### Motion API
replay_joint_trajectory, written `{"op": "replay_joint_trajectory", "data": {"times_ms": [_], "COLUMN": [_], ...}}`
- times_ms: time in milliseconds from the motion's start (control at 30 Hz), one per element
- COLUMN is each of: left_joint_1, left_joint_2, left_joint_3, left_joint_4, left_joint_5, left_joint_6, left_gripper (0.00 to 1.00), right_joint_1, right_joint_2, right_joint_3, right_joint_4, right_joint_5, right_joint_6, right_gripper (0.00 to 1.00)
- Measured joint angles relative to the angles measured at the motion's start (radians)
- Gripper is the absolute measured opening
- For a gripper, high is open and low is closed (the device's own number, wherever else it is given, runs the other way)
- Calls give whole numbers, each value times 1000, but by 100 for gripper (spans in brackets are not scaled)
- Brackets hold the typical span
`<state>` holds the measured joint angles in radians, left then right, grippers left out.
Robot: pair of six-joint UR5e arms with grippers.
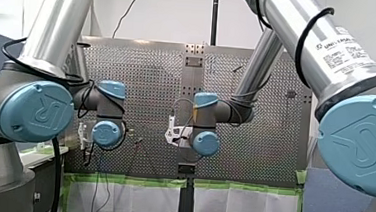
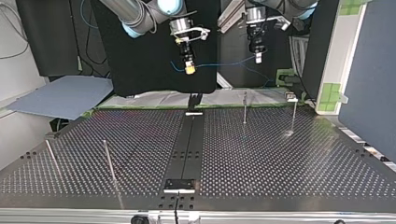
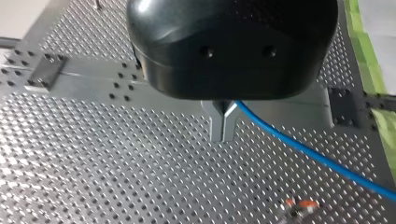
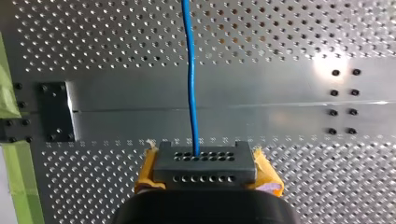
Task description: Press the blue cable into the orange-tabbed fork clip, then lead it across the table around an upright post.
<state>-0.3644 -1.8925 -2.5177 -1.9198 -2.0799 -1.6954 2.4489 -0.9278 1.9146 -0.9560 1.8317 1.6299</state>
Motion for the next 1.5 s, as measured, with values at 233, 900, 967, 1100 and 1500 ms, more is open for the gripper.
{"op": "replay_joint_trajectory", "data": {"times_ms": [233, 900, 967, 1100, 1500], "left_joint_1": [67, 162, 163, 167, 195], "left_joint_2": [-72, -224, -245, -284, -366], "left_joint_3": [4, 111, 132, 171, 247], "left_joint_4": [12, 53, 53, 39, -25], "left_joint_5": [58, 133, 134, 135, 161], "left_joint_6": [17, 30, 24, 23, 34], "left_gripper": [0, 0, 0, 0, 0], "right_joint_1": [-3, -51, -61, -80, -120], "right_joint_2": [65, 230, 237, 262, 336], "right_joint_3": [-53, -173, -184, -219, -326], "right_joint_4": [0, 22, 31, 59, 117], "right_joint_5": [-8, -43, -53, -73, -98], "right_joint_6": [3, 20, 19, 16, 6], "right_gripper": [0, 0, 0, 0, 0]}}
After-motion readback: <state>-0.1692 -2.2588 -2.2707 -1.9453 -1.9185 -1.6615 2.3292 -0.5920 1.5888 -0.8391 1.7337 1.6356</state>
